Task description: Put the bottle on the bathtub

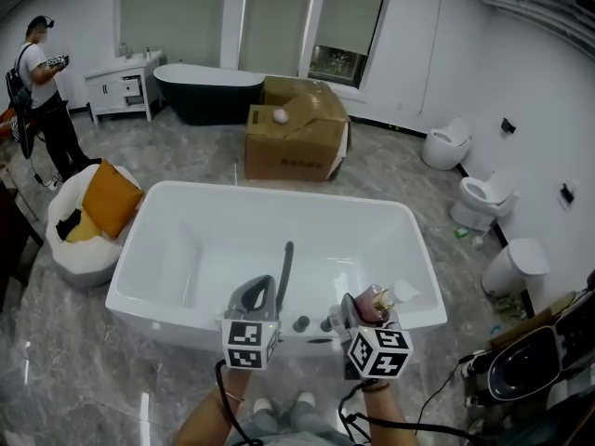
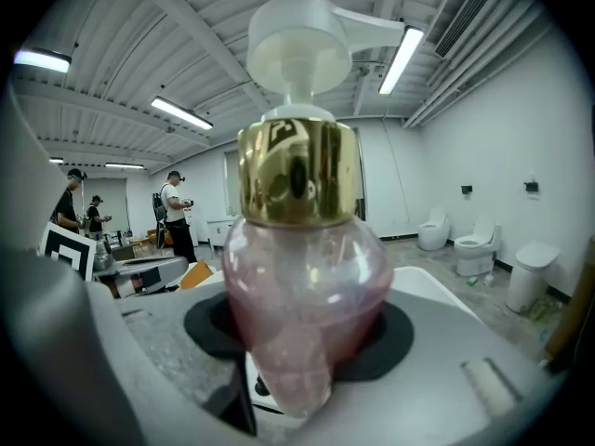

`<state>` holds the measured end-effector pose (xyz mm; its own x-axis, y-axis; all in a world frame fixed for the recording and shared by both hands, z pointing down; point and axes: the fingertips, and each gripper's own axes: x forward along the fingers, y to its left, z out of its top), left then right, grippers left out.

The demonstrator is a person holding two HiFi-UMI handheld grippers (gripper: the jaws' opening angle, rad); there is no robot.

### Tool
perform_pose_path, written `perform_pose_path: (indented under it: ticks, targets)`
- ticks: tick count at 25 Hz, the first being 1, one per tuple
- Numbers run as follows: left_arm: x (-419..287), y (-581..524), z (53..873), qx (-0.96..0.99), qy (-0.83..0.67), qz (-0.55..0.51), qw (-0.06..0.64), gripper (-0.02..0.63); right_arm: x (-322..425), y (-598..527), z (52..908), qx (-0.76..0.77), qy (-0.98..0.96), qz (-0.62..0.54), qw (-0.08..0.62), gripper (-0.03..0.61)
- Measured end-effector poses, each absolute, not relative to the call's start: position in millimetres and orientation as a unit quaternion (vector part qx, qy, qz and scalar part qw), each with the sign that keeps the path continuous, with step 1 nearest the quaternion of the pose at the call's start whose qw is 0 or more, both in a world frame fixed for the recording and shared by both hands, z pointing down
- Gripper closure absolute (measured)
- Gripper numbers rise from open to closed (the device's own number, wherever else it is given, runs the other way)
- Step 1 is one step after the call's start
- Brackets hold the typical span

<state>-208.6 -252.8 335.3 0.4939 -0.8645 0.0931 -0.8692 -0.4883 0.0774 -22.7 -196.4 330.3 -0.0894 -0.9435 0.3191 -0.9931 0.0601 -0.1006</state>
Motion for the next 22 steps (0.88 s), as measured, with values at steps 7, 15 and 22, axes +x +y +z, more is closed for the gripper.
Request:
perform_pose_path:
  ticks: [7,15,22]
  targets:
    - [-196.5,-268.9,330.6,0.859,-0.507,0.032,0.055,0.604,-16.5,-216.6,333.8,0.655,-0.735,0.150,0.089,0.360]
    - [-177.1,-276.0,334.0,0.862,-0.502,0.033,0.058,0.604,3.6,-224.3,336.5,0.659,-0.730,0.154,0.092,0.360]
    - [-139.8,-283.8,343.7,0.876,-0.474,0.044,0.070,0.604,39.8,-220.0,344.4,0.683,-0.705,0.167,0.092,0.360]
